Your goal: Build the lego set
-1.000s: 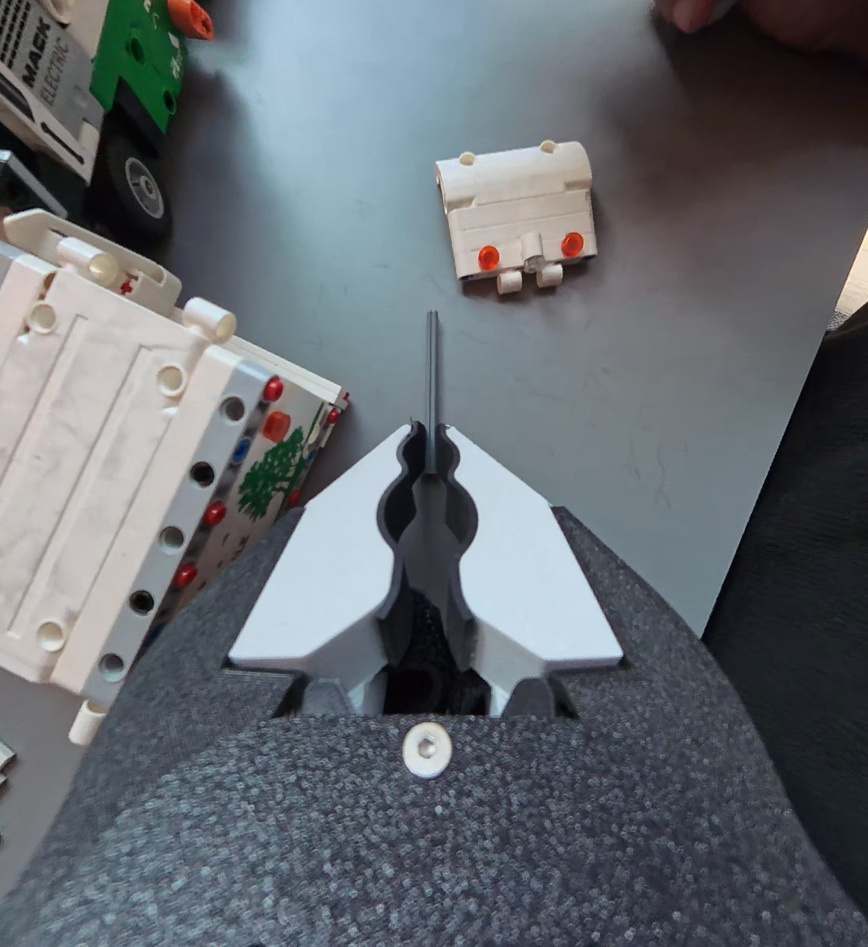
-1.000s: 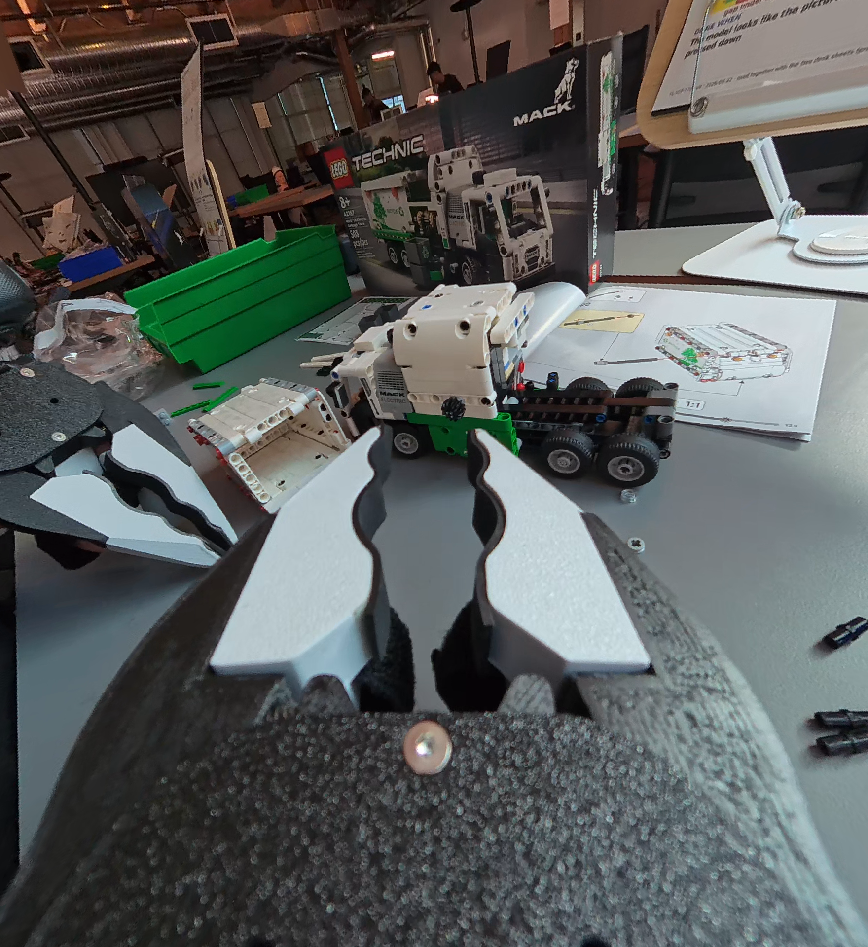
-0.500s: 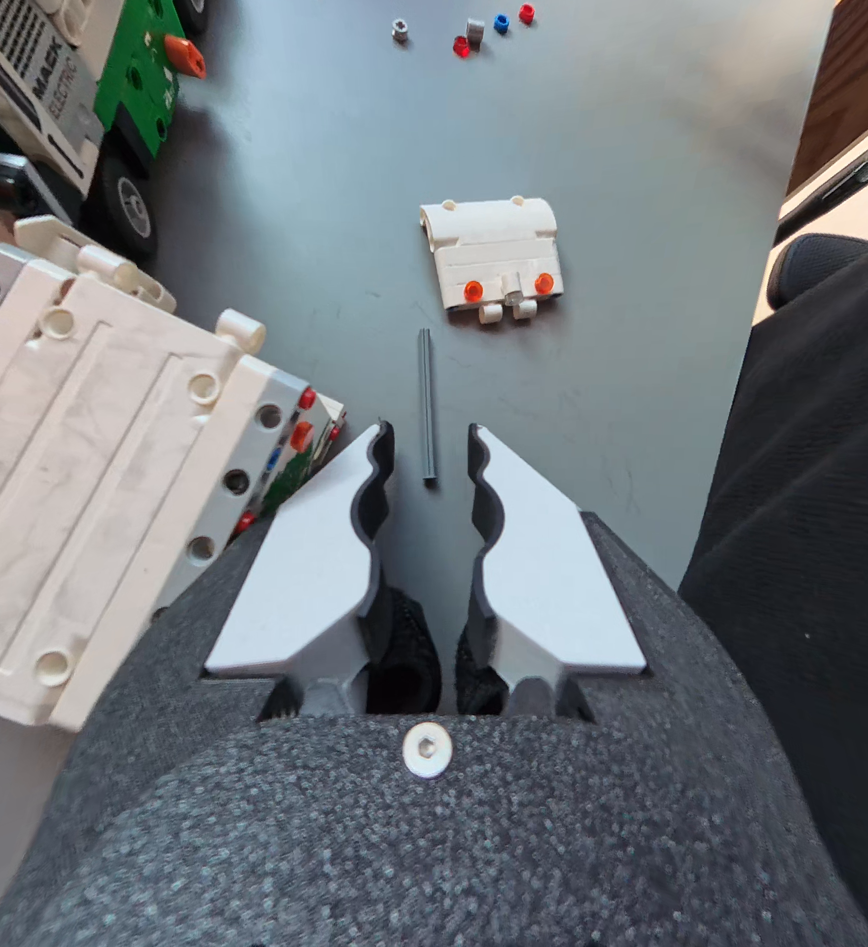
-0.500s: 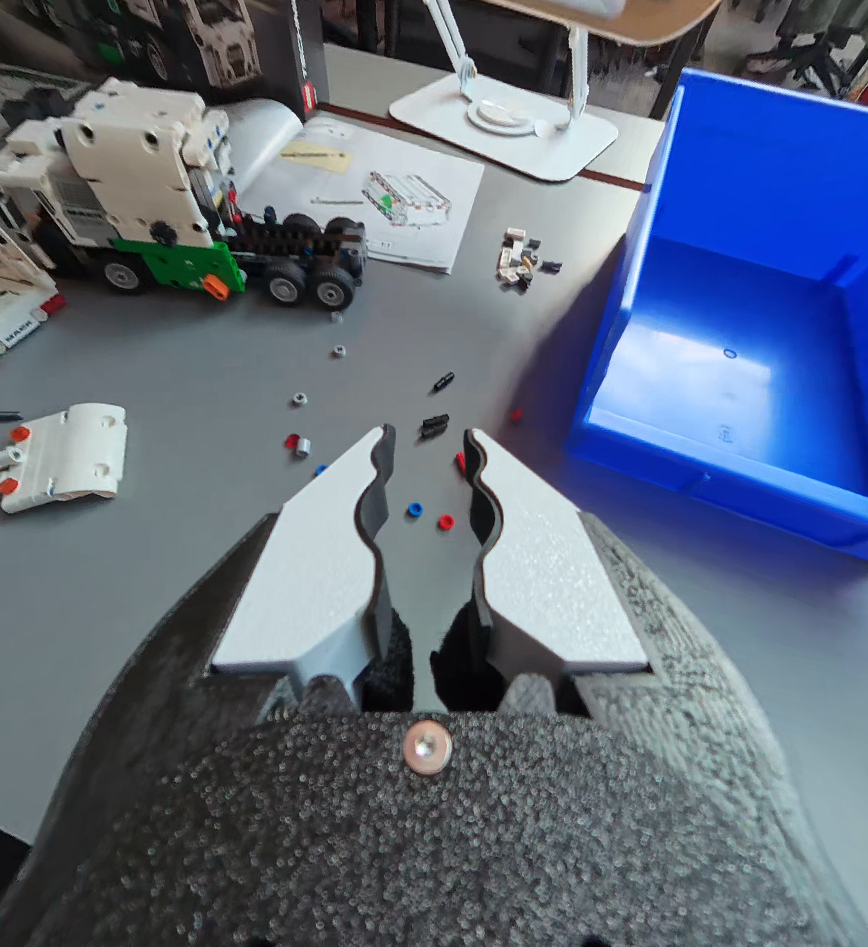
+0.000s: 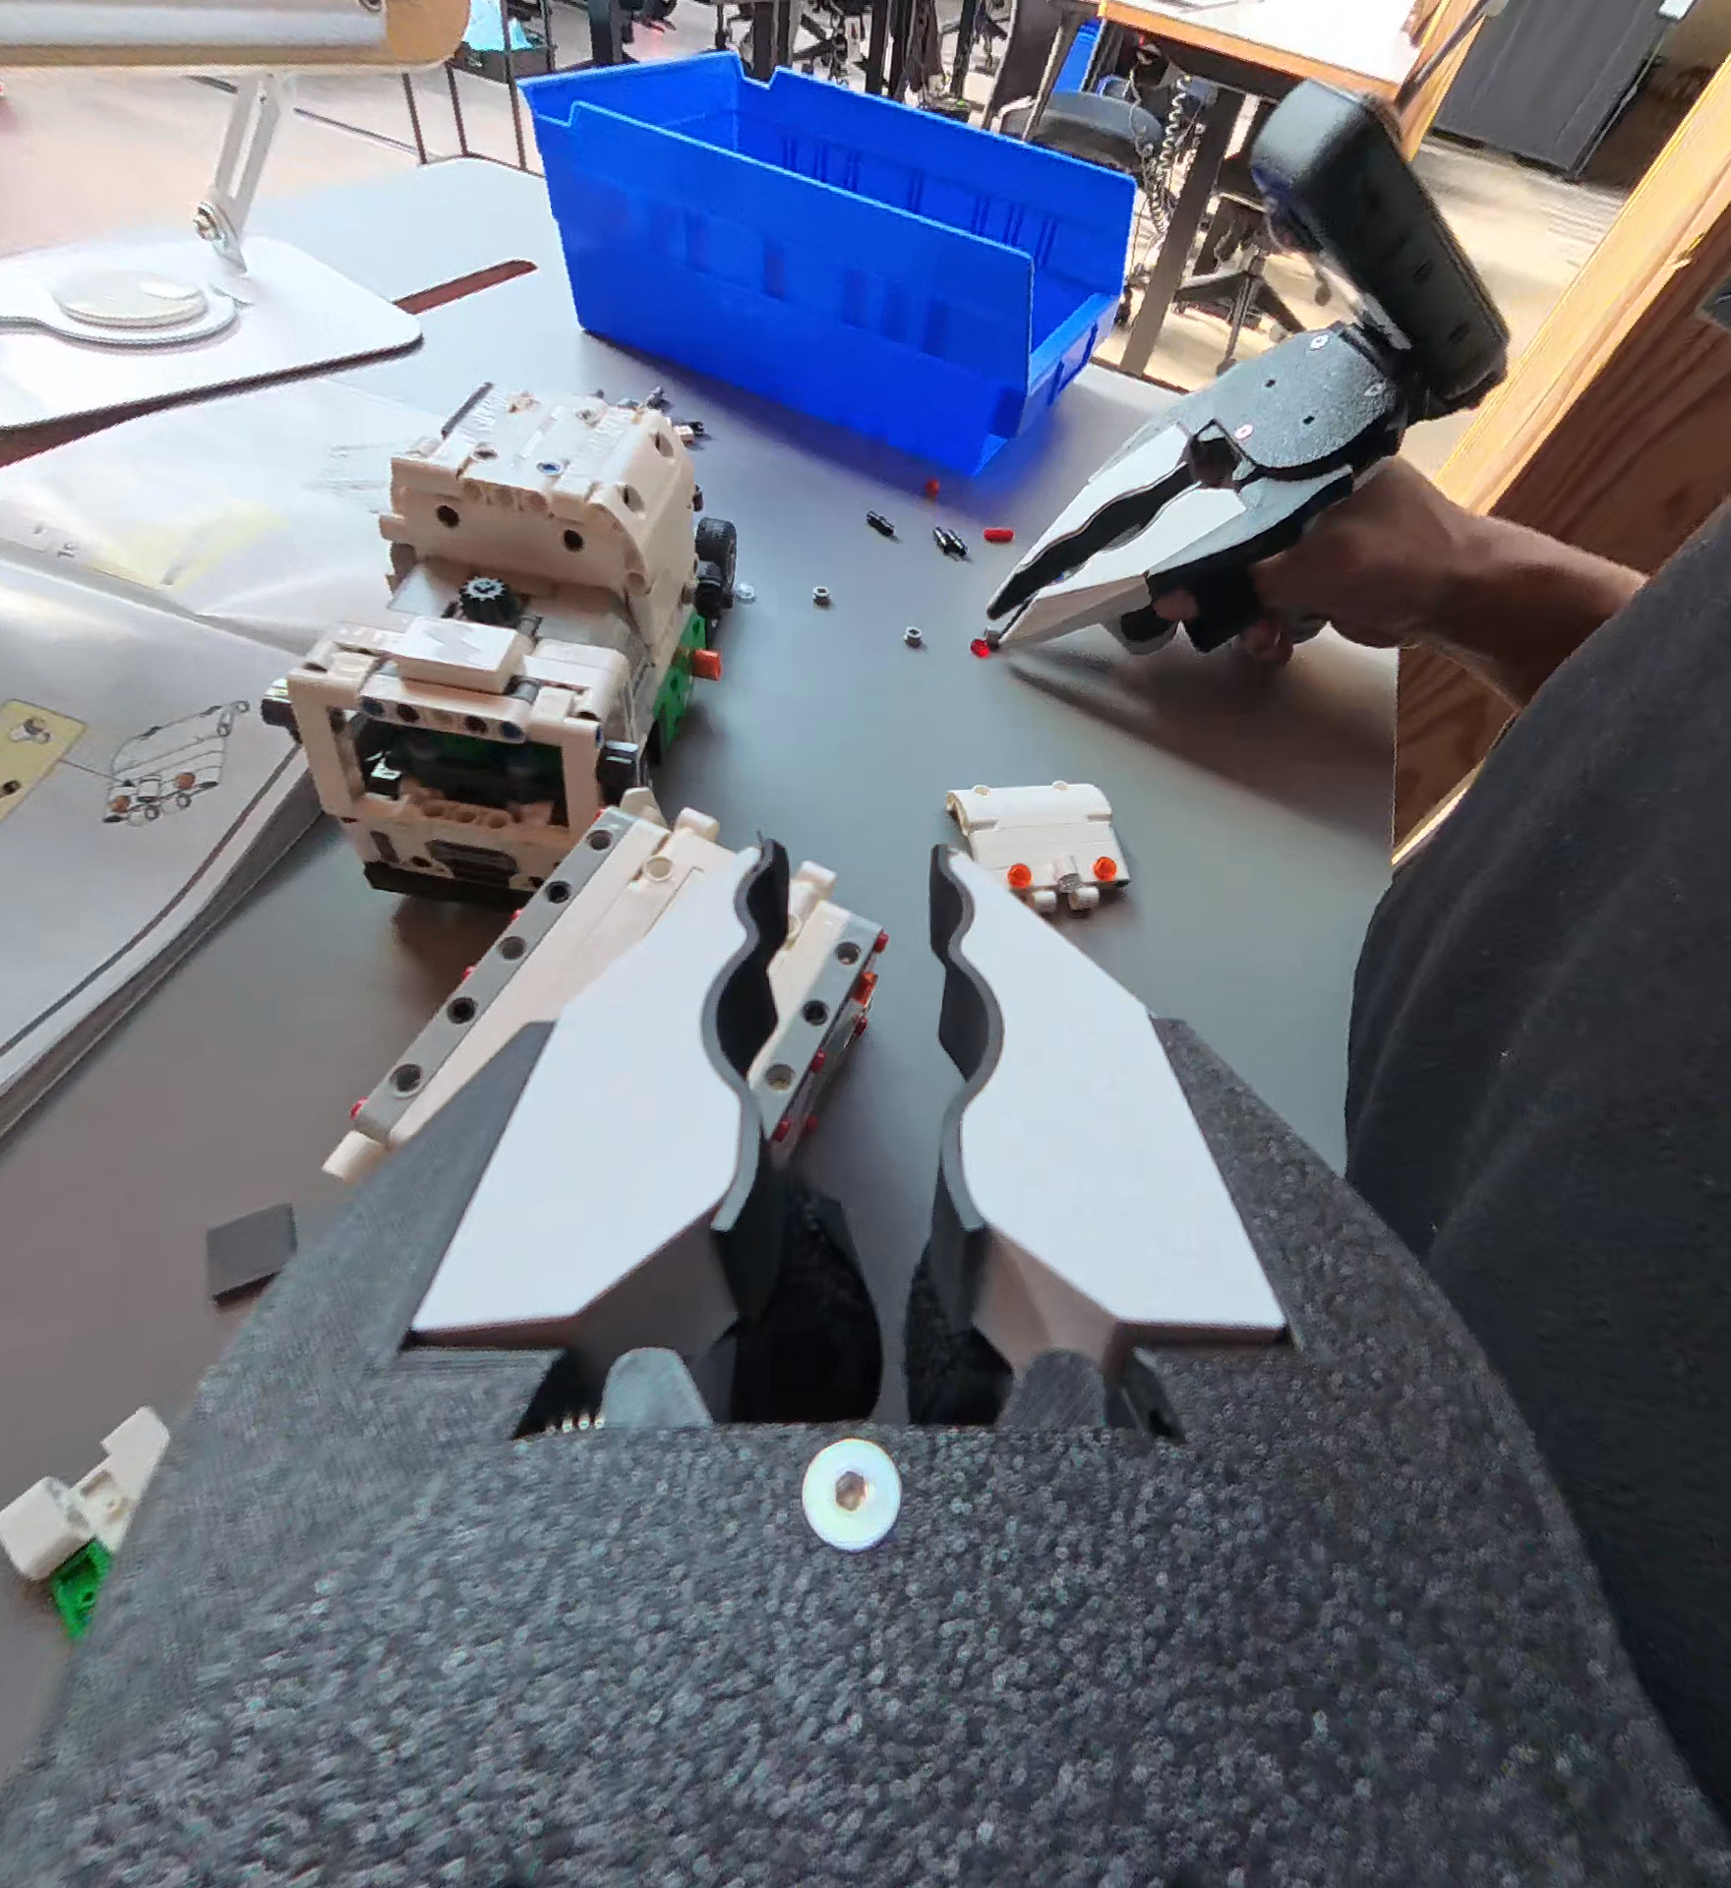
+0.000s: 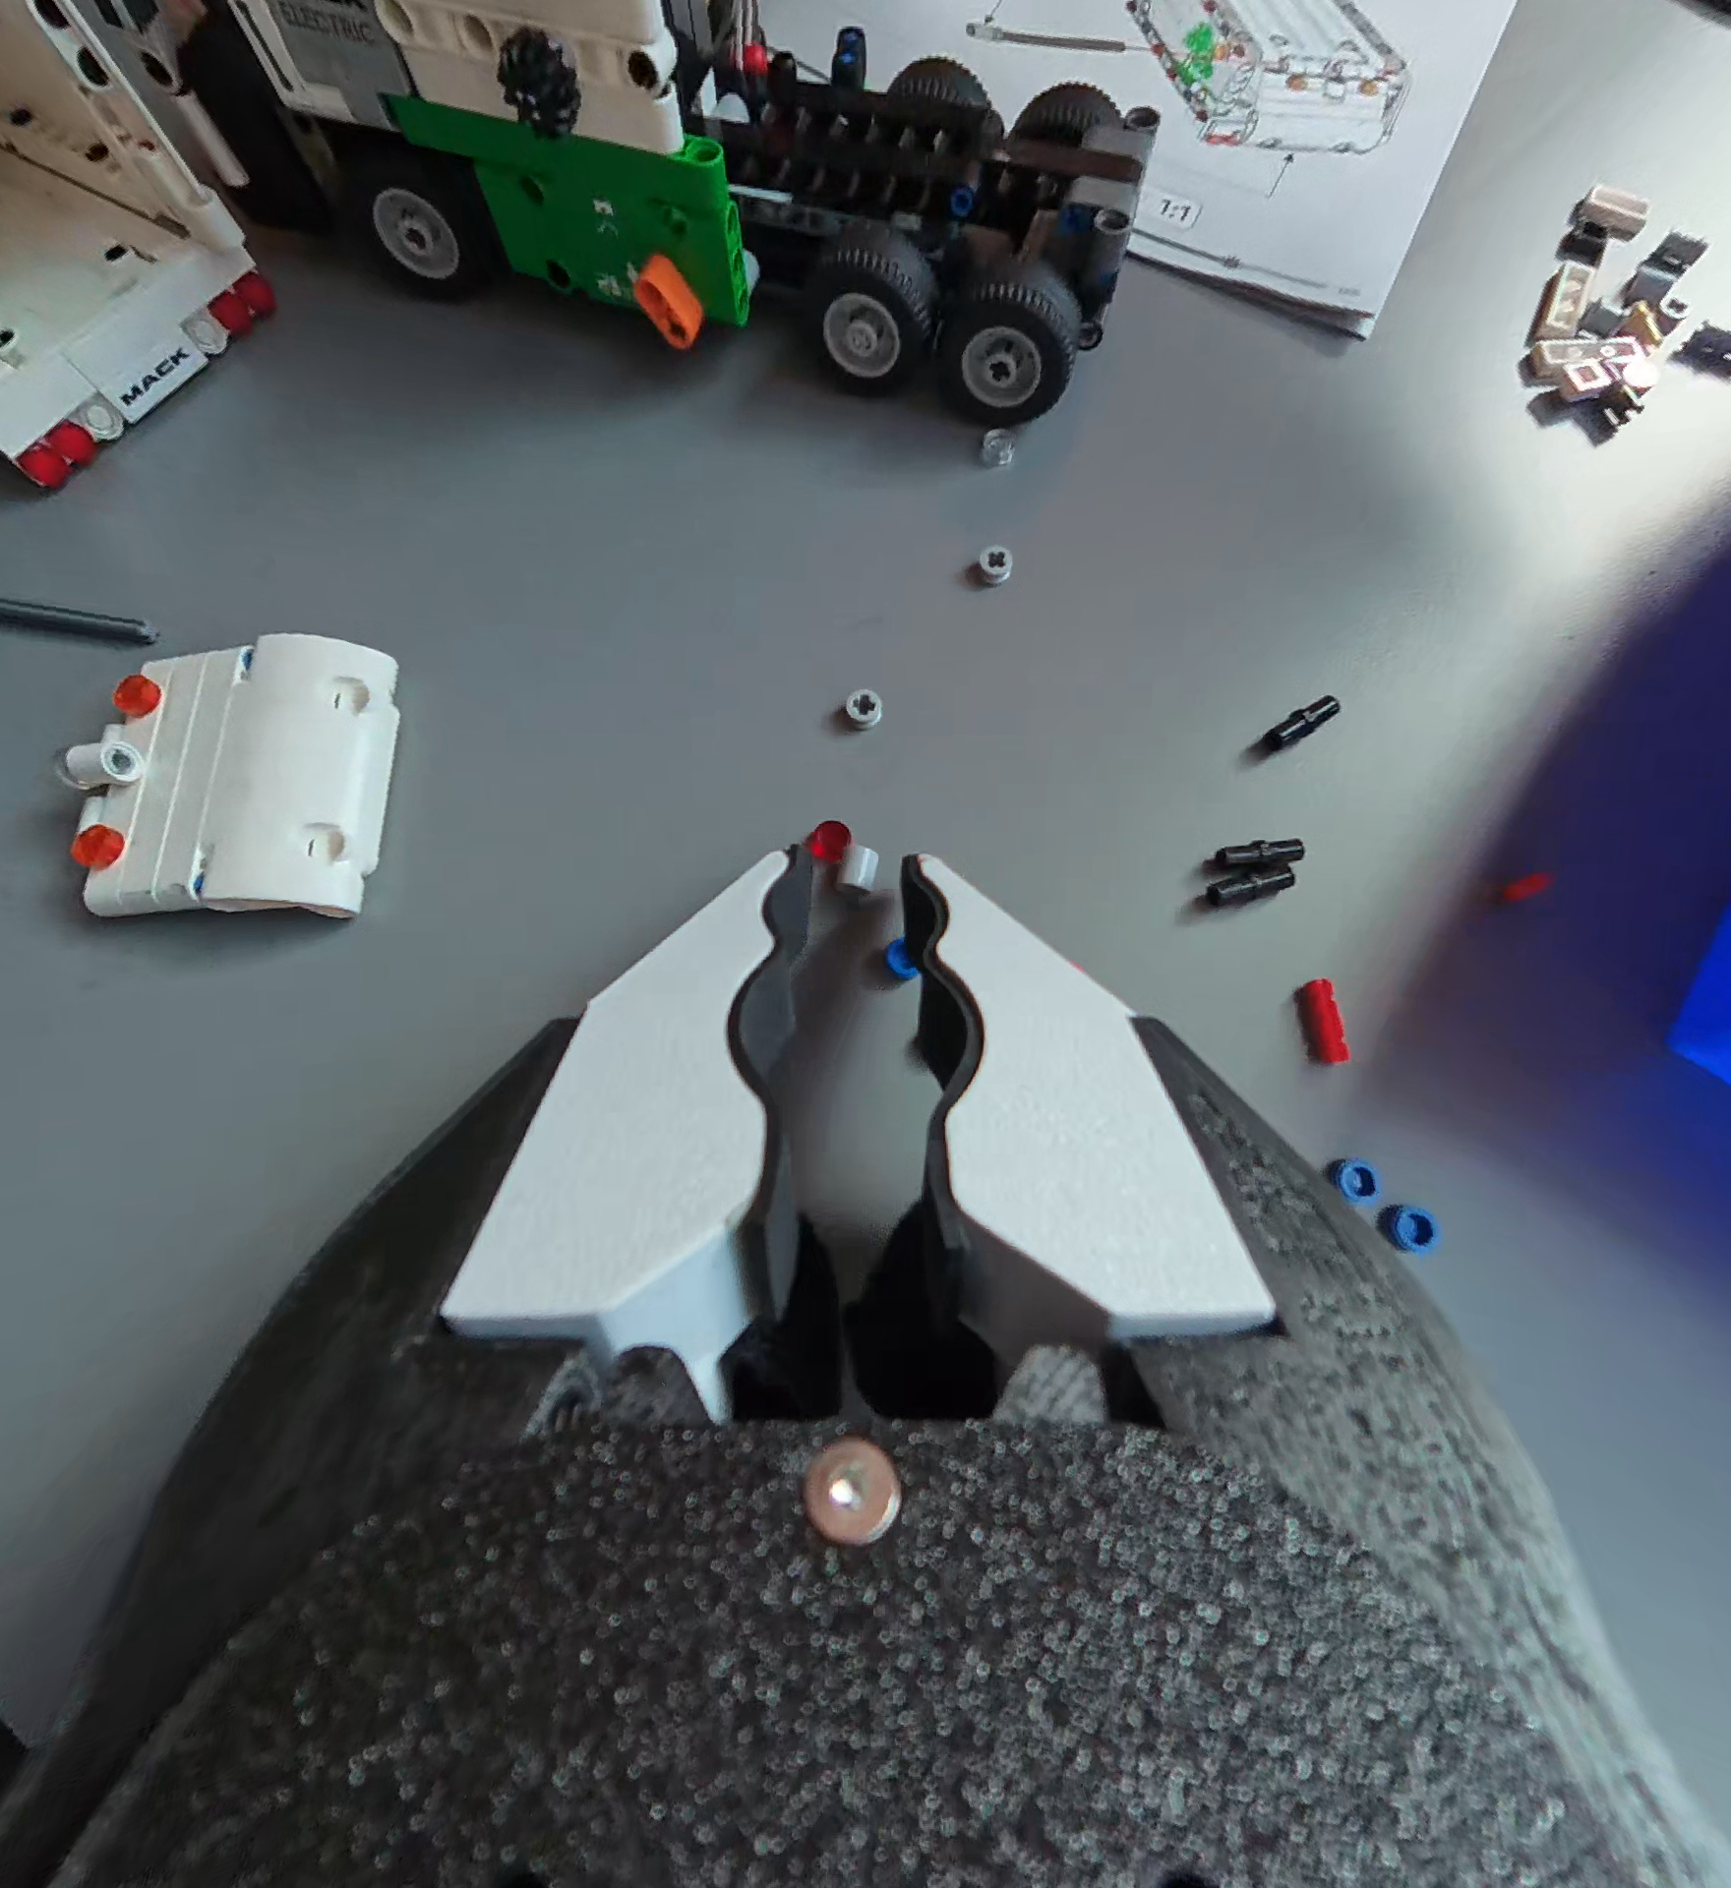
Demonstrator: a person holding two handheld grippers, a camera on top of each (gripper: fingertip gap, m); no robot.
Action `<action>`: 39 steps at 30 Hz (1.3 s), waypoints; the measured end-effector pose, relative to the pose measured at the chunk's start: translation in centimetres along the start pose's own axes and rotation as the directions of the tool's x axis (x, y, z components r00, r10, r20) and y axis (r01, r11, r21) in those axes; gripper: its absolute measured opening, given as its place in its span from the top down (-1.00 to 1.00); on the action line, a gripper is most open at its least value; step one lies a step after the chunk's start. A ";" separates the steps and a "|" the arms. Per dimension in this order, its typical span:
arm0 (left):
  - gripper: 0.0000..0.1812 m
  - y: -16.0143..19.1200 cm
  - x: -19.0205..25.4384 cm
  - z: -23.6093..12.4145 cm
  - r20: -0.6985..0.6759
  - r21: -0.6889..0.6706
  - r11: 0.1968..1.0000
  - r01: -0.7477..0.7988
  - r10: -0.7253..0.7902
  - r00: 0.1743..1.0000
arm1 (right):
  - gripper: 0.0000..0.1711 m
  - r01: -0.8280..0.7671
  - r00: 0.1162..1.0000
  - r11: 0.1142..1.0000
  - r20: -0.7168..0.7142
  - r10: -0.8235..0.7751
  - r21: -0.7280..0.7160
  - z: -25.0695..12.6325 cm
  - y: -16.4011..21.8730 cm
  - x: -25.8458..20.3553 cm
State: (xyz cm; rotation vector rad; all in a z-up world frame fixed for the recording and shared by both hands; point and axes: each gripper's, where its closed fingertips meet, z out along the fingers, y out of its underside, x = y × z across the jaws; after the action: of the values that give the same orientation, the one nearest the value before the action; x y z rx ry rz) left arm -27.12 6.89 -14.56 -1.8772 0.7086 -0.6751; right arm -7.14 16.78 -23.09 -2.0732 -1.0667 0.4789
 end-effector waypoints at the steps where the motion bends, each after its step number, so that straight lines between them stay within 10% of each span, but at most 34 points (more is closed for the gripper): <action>1: 0.73 0.2 0.2 0.1 -0.005 -0.007 1.000 -0.005 0.005 1.000 | 0.87 0.001 1.000 1.000 0.002 -0.001 -0.006 0.2 0.1 0.0; 7: 0.75 0.9 0.2 0.5 0.027 -0.039 0.999 -0.038 0.040 0.999 | 0.93 0.058 0.998 0.998 0.005 -0.059 0.036 -0.4 -1.9 -0.6; 15: 0.77 2.6 -0.8 -0.7 0.136 -0.072 0.996 -0.059 0.069 0.988 | 0.93 0.258 0.900 0.963 0.343 -0.270 0.083 4.4 -5.7 -10.7; 39: 0.79 2.9 -0.1 -1.0 0.060 -0.042 0.999 -0.005 0.007 0.998 | 0.85 0.153 0.959 0.985 0.226 -0.169 0.084 3.5 -5.6 -6.7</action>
State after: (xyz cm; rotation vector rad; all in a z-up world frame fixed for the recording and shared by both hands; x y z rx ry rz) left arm -28.42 5.39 -16.86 -1.9252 0.6946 -0.6013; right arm -16.17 14.97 -21.19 -1.8867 -1.3266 0.6771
